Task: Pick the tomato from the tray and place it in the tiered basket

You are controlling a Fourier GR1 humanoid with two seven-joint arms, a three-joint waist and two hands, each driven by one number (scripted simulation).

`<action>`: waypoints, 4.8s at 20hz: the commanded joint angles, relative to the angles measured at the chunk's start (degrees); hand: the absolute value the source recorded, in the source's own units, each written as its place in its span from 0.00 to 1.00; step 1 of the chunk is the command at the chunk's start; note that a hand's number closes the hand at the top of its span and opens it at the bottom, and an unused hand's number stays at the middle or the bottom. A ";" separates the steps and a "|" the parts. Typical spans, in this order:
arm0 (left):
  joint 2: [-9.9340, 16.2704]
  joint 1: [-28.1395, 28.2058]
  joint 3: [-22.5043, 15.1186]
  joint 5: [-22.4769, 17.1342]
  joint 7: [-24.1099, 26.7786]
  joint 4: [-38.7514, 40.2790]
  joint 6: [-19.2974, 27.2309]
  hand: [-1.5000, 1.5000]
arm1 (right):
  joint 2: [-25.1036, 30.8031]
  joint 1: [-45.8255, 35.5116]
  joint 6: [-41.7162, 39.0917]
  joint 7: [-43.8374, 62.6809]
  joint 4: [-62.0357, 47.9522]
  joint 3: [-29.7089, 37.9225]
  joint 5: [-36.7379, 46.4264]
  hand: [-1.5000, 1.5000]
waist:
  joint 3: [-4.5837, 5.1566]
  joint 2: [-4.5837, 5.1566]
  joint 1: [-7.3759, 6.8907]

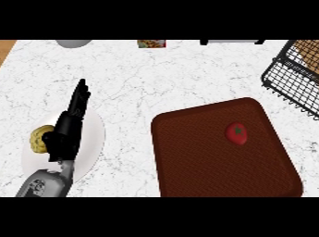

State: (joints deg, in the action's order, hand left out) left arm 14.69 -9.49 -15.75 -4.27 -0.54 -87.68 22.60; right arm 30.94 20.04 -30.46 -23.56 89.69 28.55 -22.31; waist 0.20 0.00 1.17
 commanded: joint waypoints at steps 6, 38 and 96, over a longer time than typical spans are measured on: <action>0.45 -0.54 0.13 -0.01 -1.85 -1.09 -1.30 0.50 | 6.08 1.93 11.85 20.46 22.40 -5.09 18.27 0.00 | 0.02 0.07 -1.45; -6.87 2.15 5.26 7.60 -1.59 -1.43 -5.83 0.50 | -4.48 -8.65 -0.09 51.09 32.69 -18.07 38.83 0.00 | -0.20 -0.04 -1.05; -14.09 5.65 9.32 14.99 -3.20 -6.74 -12.44 0.50 | -18.52 -24.92 7.18 33.17 -1.26 -22.78 64.50 0.00 | -0.20 -0.03 -1.24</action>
State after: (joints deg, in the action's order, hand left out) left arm 1.63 -6.39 -4.87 9.56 -3.28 -91.28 9.64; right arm 12.59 -3.23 -22.74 9.12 90.06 5.12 42.88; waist 0.00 0.00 -0.03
